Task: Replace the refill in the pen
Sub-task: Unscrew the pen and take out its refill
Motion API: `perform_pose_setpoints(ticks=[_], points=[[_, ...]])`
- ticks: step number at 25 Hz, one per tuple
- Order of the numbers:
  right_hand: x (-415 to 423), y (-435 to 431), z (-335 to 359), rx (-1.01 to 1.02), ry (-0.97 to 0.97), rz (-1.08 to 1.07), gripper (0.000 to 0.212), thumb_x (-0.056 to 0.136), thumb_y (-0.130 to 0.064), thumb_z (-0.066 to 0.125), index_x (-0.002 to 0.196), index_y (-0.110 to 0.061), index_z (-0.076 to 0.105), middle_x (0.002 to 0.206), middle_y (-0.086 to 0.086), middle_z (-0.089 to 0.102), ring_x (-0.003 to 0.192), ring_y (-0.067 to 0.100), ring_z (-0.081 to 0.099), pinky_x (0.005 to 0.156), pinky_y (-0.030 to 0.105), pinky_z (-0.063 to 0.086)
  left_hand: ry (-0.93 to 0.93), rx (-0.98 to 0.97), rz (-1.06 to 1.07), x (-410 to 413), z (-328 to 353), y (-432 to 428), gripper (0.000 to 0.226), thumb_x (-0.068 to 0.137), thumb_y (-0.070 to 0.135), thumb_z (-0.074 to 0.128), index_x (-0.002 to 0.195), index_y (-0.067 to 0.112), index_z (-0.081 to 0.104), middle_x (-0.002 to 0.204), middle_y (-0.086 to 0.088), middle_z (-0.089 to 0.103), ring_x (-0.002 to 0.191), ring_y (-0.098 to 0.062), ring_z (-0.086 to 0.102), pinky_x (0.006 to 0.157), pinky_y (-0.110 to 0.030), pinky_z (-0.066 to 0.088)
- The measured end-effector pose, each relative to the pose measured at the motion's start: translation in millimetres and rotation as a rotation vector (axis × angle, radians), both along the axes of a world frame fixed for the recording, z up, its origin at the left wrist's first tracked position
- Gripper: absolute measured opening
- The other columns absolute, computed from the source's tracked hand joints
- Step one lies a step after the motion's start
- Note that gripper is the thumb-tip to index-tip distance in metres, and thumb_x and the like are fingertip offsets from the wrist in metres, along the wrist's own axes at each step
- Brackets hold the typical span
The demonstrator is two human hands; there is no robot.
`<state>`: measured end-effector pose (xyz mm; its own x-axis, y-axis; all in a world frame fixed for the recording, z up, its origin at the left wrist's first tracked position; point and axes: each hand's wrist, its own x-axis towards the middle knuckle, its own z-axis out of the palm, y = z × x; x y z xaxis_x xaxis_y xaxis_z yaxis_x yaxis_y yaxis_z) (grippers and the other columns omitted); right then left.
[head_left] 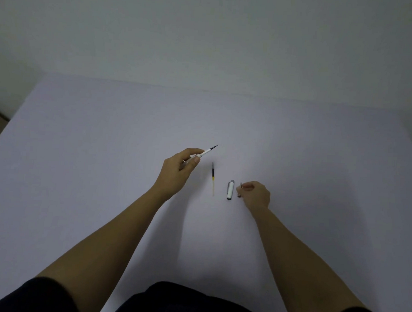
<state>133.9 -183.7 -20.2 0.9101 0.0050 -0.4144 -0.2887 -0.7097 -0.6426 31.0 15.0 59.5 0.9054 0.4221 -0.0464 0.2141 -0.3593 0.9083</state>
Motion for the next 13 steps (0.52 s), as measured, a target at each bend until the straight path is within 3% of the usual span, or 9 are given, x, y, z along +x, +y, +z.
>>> perform_pose_setpoints(ticks=[10,13], points=[[10,-1,12,-0.012,-0.046,0.024,0.027,0.083,-0.030,0.067,0.096,-0.006,0.068,0.103,0.012,0.072,0.099,0.027,0.064,0.085,0.032,0.048,-0.025,0.020,-0.008,7,-5,-6,0.019,0.094,0.029,0.049,0.108,0.034,0.061,0.075,0.009,0.054,0.062,-0.007,0.046,0.056,-0.003,0.036],[9,13,38,0.149,-0.165,0.067,0.022,0.085,-0.029,0.064,0.092,-0.010,0.072,0.093,0.008,0.074,0.086,0.019,0.066,0.073,0.019,0.046,-0.045,0.003,-0.015,10,-2,-11,0.019,0.094,0.030,0.049,0.107,0.036,0.061,0.073,0.013,0.053,0.060,-0.004,0.045,0.057,-0.004,0.037]])
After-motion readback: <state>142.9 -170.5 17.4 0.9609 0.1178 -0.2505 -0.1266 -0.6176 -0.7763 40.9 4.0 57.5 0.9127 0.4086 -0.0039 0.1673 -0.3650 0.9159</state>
